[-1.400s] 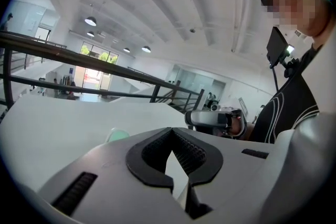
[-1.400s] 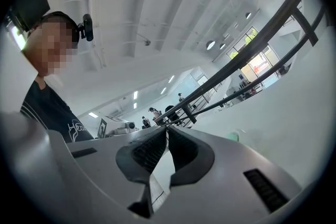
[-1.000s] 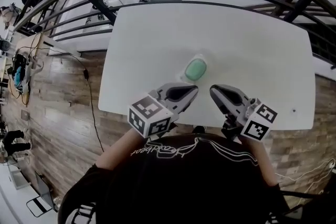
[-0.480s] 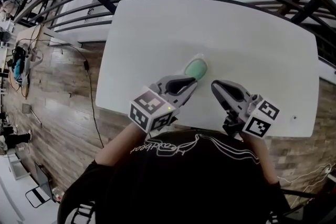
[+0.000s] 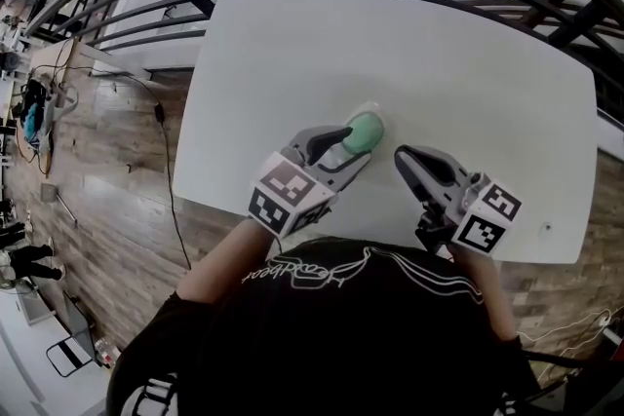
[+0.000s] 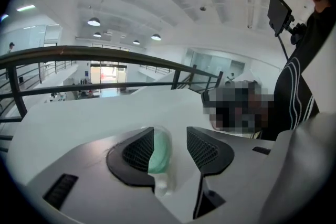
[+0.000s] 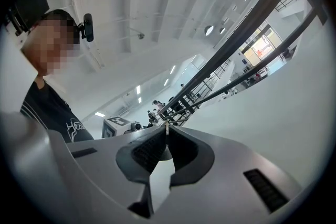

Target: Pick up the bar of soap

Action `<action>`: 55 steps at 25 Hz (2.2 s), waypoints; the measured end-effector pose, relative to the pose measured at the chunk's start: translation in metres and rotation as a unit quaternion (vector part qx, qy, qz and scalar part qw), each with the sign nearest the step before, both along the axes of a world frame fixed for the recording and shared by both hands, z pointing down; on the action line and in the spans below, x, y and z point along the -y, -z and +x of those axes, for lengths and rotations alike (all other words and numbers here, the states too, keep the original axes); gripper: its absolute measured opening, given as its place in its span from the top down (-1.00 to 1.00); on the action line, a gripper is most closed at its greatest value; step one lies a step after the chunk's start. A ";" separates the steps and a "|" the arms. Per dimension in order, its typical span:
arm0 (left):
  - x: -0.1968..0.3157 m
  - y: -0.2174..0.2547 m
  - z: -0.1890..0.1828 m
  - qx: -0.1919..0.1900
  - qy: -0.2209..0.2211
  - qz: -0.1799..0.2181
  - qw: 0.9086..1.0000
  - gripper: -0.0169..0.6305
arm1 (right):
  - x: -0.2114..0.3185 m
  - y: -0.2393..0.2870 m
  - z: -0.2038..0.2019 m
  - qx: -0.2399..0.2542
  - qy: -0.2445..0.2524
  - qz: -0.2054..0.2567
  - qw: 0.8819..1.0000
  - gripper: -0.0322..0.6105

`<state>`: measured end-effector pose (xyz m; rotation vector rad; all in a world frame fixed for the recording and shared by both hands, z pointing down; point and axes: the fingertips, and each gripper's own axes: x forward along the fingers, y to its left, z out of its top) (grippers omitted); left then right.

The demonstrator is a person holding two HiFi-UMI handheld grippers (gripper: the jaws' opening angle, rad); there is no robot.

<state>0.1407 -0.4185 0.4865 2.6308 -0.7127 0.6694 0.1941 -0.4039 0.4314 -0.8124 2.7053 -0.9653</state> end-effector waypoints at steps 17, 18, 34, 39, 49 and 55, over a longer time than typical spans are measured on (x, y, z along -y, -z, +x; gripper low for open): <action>0.023 -0.066 0.006 0.094 -0.009 -0.001 0.996 0.15 | 0.017 -0.020 0.017 -0.008 0.008 -0.013 1.000 0.84; 0.024 -0.068 0.007 0.096 -0.009 -0.003 0.995 0.15 | 0.018 -0.021 0.019 -0.008 0.008 -0.014 1.000 0.84; 0.025 -0.087 0.007 0.127 -0.012 -0.014 0.992 0.15 | 0.018 -0.027 0.024 -0.009 0.006 -0.019 1.000 0.84; 0.025 -0.089 0.006 0.133 -0.013 -0.010 0.991 0.15 | 0.018 -0.029 0.025 -0.009 0.005 -0.021 1.000 0.84; 0.026 -0.089 0.007 0.122 -0.008 -0.016 0.992 0.15 | 0.018 -0.031 0.025 -0.009 0.006 -0.025 1.000 0.84; 0.029 -0.090 0.007 0.115 -0.001 -0.021 0.993 0.16 | 0.018 -0.032 0.025 -0.010 0.004 -0.025 1.000 0.84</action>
